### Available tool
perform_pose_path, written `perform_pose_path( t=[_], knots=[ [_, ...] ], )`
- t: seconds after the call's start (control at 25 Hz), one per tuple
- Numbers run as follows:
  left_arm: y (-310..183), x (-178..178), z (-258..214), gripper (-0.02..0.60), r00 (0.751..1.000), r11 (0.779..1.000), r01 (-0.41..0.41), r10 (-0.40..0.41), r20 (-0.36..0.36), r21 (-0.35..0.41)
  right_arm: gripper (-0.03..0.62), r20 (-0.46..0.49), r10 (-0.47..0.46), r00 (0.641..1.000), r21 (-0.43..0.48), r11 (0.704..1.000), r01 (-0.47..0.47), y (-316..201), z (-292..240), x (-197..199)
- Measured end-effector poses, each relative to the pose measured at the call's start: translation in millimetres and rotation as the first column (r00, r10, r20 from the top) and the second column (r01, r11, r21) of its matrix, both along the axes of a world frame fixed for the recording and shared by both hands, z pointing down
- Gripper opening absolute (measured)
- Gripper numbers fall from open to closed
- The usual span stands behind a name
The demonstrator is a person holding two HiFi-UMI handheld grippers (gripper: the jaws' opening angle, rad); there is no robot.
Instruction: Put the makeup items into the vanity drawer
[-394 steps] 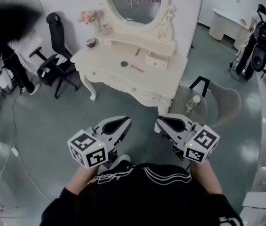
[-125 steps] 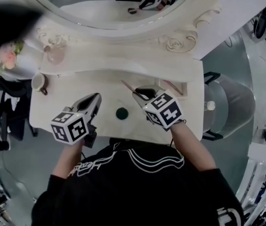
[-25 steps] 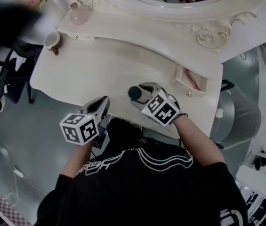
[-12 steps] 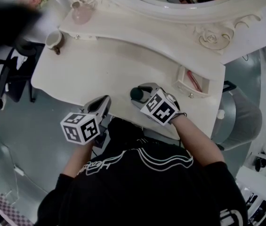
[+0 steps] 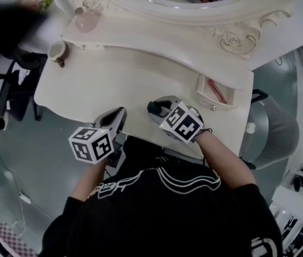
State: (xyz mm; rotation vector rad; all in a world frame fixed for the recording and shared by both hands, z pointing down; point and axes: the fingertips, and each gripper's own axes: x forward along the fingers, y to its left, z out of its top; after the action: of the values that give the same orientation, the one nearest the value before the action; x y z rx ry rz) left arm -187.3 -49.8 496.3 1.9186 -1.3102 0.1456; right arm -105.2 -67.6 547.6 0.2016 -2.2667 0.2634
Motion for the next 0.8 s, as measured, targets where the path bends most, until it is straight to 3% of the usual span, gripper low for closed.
perform_pose_path(
  t=[0.48, 0.8],
  knots=[
    [-29.7, 54.5, -22.1, 0.026, 0.992, 0.991, -0.126, 0.126, 0.016, 0.048, 0.114, 0.105, 0.140, 0.985, 0.003, 0.990, -0.141, -14.8, -50.8, 53.9],
    [-48.3, 99.1, -37.7, 0.026, 0.973, 0.970, -0.231, 0.229, 0.024, 0.083, 0.110, 0.168, 0.278, 0.946, 0.073, 0.953, -0.293, -35.8, -91.1, 113.9]
  ],
)
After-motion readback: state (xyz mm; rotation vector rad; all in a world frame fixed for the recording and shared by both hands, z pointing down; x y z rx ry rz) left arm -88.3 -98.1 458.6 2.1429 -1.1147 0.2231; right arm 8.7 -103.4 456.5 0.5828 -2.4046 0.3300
